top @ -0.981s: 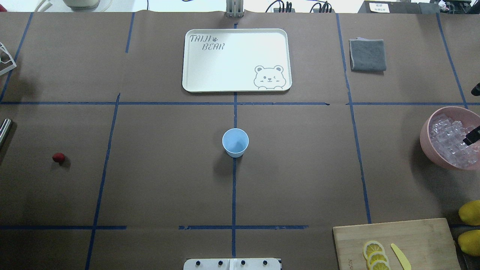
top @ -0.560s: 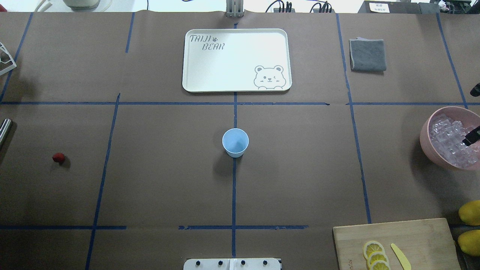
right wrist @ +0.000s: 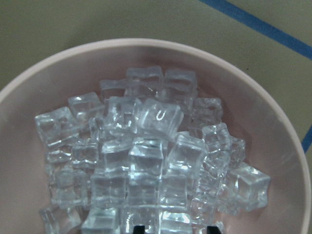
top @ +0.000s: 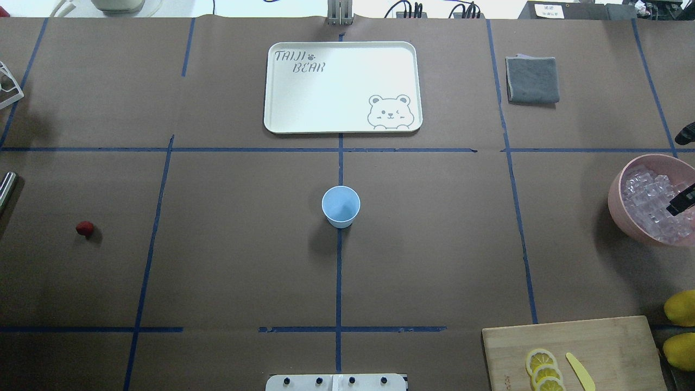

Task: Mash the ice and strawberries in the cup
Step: 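Grasp an ice cube from the pink bowl with the right gripper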

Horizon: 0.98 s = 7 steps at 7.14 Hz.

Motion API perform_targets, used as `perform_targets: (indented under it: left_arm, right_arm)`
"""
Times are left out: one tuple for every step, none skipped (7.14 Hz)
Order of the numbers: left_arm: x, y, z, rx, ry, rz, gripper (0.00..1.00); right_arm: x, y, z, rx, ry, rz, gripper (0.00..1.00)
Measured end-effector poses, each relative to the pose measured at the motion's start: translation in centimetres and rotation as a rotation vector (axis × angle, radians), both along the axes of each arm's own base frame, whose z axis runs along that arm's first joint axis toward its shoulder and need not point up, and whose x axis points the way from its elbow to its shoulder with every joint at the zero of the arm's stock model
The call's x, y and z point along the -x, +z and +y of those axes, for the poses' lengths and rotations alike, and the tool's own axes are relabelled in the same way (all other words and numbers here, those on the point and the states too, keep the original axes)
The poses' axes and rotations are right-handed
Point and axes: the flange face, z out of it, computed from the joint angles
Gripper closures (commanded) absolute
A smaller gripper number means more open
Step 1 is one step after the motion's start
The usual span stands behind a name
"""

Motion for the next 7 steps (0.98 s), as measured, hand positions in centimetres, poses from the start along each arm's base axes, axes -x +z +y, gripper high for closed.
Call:
perform_targets:
  left_arm:
    - [0.0, -0.1, 0.0, -0.001, 0.0, 0.0, 0.0]
    - [0.0, -0.1, 0.0, -0.001, 0.0, 0.0, 0.0]
    - [0.0, -0.1, 0.0, -0.001, 0.0, 0.0, 0.0]
    - [0.0, -0.2, 0.0, -0.001, 0.0, 0.0, 0.0]
    - [0.0, -0.3, 0.0, -0.002, 0.0, 0.0, 0.0]
    - [0.0, -0.5, 0.0, -0.004, 0.0, 0.0, 0.0]
    - [0.0, -0.7, 0.0, -0.004, -0.004, 0.0, 0.0]
  right_arm:
    - [0.0, 0.0, 0.0, 0.001, -0.001, 0.0, 0.53]
    - [0.0, 0.1, 0.0, 0.002, -0.001, 0.0, 0.66]
    - [0.0, 0.2, 0.1, 0.004, 0.0, 0.0, 0.89]
    - [0.0, 0.2, 0.2, 0.004, -0.001, 0.0, 1.0]
    - [-0.1, -0.2, 0.2, -0.003, -0.001, -0.003, 1.0]
    - [-0.2, -1.4, 0.2, -0.022, 0.001, -0.011, 1.0]
    - [-1.2, -3.3, 0.3, -0.048, 0.021, -0.021, 1.0]
